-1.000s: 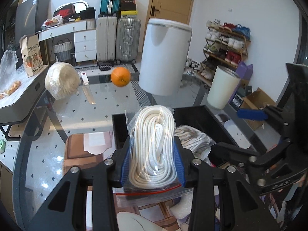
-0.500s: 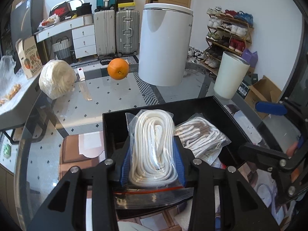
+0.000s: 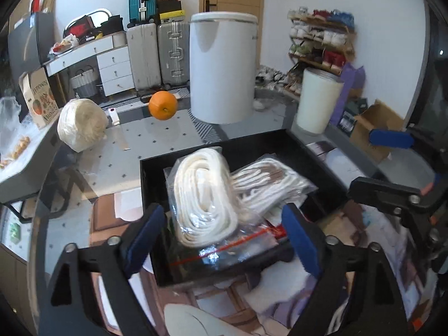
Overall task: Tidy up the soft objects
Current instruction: 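Lower both rope bags into the black box and open both tools, then withdraw both tools and move the left tool to the coiled white cable, then grasp the white cable with the left tool while the right tool grasps the white foam block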
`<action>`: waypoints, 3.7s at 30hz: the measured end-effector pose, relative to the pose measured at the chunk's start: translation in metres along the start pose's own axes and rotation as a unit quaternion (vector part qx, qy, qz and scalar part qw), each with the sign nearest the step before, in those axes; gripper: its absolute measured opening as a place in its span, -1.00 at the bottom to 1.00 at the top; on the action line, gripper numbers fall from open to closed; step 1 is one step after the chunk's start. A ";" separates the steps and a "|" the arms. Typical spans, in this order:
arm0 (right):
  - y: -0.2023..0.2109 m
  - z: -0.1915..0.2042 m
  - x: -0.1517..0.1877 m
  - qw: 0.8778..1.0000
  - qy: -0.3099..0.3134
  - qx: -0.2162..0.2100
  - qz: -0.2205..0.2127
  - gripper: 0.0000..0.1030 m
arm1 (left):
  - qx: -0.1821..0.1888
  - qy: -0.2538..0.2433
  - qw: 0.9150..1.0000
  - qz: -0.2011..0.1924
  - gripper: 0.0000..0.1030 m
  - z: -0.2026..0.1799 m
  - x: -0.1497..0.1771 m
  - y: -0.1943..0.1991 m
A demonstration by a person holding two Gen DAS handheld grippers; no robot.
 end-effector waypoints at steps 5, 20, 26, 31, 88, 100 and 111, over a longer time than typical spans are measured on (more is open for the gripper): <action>0.012 -0.001 0.008 1.000 -0.013 0.000 -0.008 0.98 | 0.008 0.007 0.999 -0.032 1.00 0.005 0.003 0.026; 0.043 0.021 0.042 0.999 -0.024 -0.017 -0.016 0.98 | 0.006 0.029 0.997 -0.069 1.00 0.014 0.034 0.076; 0.053 0.030 0.057 0.999 -0.026 -0.022 -0.016 0.98 | -0.001 0.021 0.997 -0.073 1.00 0.009 0.051 0.087; 0.058 0.032 0.070 1.000 -0.020 -0.016 -0.004 0.98 | 0.000 0.012 0.998 -0.066 1.00 0.003 0.071 0.090; 0.057 0.040 0.137 0.998 0.007 -0.036 0.055 0.98 | 0.027 -0.086 0.993 0.075 0.38 -0.061 0.149 0.037; 0.056 0.040 0.138 0.998 0.002 -0.038 0.057 0.98 | 0.043 -0.089 0.993 0.064 -0.38 -0.060 0.148 0.044; 0.050 0.038 0.140 0.997 -0.015 -0.037 0.061 0.98 | 0.014 -0.065 0.997 0.038 -0.42 -0.024 0.141 0.056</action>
Point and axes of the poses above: each gripper's, at about its wrist camera, not at the fingertips, and y roughly against the way its jaws point, z to its left, x to its underside, the point moved 9 cm from there along -y, roughly the way its jaws point, and after that the axes turned 11 degrees about y, right-handed, at the moved point
